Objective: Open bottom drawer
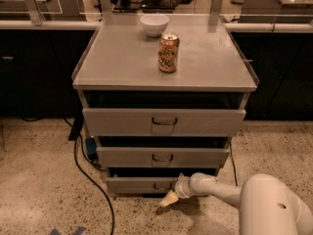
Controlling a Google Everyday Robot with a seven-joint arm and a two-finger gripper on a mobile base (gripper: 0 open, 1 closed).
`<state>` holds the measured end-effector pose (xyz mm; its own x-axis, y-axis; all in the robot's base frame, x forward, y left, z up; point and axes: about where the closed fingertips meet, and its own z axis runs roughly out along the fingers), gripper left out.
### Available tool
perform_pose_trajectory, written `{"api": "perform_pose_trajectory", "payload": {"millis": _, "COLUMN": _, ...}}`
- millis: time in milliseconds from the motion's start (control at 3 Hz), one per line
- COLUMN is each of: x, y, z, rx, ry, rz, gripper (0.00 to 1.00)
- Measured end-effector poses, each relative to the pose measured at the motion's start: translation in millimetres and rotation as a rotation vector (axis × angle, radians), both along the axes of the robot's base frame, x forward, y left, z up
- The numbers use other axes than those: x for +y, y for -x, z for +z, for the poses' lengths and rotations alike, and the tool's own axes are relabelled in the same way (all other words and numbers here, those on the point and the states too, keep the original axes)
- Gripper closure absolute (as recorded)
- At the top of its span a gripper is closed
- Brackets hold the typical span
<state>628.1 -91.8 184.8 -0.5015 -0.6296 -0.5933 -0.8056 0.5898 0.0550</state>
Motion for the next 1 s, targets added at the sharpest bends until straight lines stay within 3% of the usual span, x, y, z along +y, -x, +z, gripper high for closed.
{"api": "perform_pose_trajectory", "payload": {"millis": 333, "x": 5.8, "y": 19.8, "z": 0.9, "rx": 0.045, "ry": -0.031, "rz": -0.004, "gripper": 0.0}}
{"api": "perform_pose_trajectory", "payload": {"millis": 1000, "x": 7.3, "y": 27.7, "z": 0.3, "rx": 0.066, "ry": -0.037, "rz": 0.011, "gripper": 0.0}}
